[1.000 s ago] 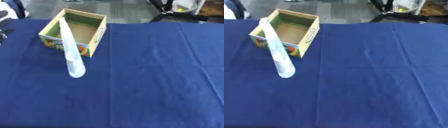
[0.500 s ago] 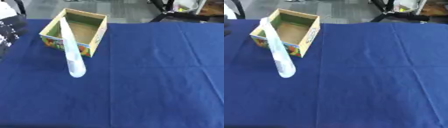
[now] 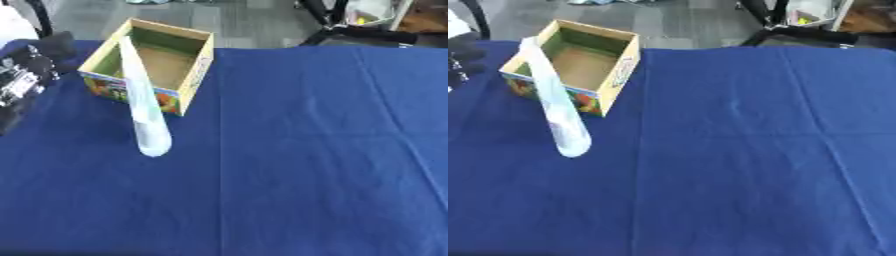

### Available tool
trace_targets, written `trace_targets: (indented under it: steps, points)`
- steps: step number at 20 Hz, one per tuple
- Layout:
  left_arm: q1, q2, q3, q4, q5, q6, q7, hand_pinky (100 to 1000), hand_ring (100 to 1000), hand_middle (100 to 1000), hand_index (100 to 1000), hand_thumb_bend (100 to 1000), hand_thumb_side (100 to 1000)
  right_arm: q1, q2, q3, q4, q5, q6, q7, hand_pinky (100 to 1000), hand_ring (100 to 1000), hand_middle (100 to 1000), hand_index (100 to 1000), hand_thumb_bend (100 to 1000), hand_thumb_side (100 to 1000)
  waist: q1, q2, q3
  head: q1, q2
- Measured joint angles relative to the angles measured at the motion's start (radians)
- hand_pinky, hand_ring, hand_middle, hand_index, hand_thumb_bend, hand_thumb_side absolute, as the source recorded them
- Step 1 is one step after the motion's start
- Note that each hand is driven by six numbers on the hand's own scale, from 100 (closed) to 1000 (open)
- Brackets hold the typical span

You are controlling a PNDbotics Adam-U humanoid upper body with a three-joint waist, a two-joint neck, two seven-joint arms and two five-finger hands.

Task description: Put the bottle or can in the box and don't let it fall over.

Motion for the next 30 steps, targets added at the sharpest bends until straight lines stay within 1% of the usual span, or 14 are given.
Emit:
trace_targets:
  steps: [7,13,17,22,24,27,30]
  points:
    - [-0.059,-0.008,-0.031,0.056,-0.051,-0.014,-0.017,1000,1000,1000,901,100,557,0.0,0.0,0.0,0.0,0.0,0.002,0.002,949,1000,1000,1000,100,525,0.0,0.0,-0.005,-0.004,-0.008]
    - [-0.091,-0.022,-0.047,0.091,-0.101,-0.031,-0.032,1000,1000,1000,897,100,535,-0.001,0.0,0.001,0.0,0.0,0.005,0.005,949,1000,1000,1000,100,525,0.0,0.0,-0.007,-0.004,-0.008]
    - [-0.12,-0.037,-0.056,0.12,-0.15,-0.035,-0.036,1000,1000,1000,887,100,554,-0.001,0.0,0.006,0.0,0.0,0.008,0.008,949,1000,1000,1000,100,525,0.0,0.0,-0.008,-0.001,-0.008]
    - [-0.156,-0.061,-0.073,0.161,-0.208,-0.028,-0.043,1000,1000,1000,897,100,509,-0.001,0.001,0.007,0.0,0.0,0.01,0.01,950,1000,1000,1000,100,524,0.0,0.0,-0.011,0.007,-0.008]
    - [-0.168,-0.07,-0.079,0.174,-0.239,-0.027,-0.053,1000,1000,999,906,100,527,-0.002,0.003,0.007,0.0,0.0,0.012,0.011,950,1000,1000,1000,100,524,0.0,0.0,-0.012,0.008,-0.008]
    - [-0.18,-0.079,-0.084,0.188,-0.288,-0.032,-0.063,1000,1000,1000,911,100,521,-0.002,0.007,0.007,0.0,0.0,0.014,0.013,950,1000,1000,1000,100,524,0.0,0.001,-0.013,0.009,-0.008]
    - [-0.188,-0.085,-0.086,0.202,-0.338,-0.041,-0.062,1000,1000,996,912,100,534,-0.003,0.007,0.007,0.0,0.0,0.014,0.013,950,1000,1000,1000,100,524,0.0,0.001,-0.013,0.009,-0.008]
